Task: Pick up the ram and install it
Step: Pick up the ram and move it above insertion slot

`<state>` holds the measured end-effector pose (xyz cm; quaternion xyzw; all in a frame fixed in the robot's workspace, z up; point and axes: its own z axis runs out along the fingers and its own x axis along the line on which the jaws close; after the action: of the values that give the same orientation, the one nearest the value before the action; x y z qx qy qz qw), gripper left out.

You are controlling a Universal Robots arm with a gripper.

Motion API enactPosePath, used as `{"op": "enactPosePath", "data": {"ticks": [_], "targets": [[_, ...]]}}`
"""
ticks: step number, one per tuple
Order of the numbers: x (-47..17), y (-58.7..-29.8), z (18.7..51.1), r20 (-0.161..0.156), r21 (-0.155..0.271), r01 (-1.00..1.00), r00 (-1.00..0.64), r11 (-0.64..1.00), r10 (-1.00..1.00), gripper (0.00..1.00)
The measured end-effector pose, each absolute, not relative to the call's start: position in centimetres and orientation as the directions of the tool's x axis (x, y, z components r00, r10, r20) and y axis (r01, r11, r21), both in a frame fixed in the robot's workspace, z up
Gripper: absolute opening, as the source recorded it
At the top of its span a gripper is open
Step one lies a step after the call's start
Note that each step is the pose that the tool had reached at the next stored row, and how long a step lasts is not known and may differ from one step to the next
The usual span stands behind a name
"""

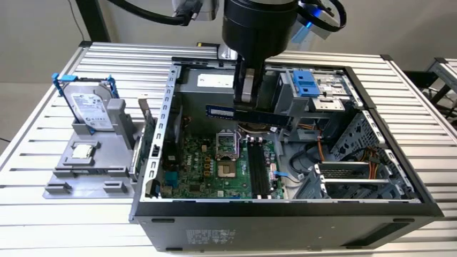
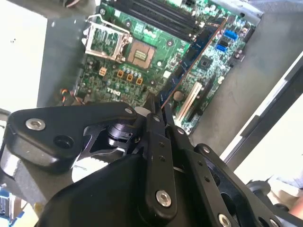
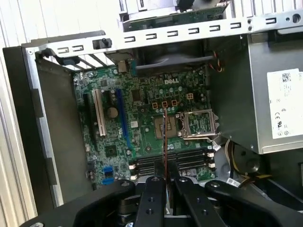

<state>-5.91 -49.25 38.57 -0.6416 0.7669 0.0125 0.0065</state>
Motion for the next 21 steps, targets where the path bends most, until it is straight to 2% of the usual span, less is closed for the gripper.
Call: {"op": "enactPosePath", "data": {"ticks": [21], "targets": [[-0.6, -48.4, 38.1, -0.026, 0.011, -0.986, -0.166, 0.166, -0.986, 0.00]]}}
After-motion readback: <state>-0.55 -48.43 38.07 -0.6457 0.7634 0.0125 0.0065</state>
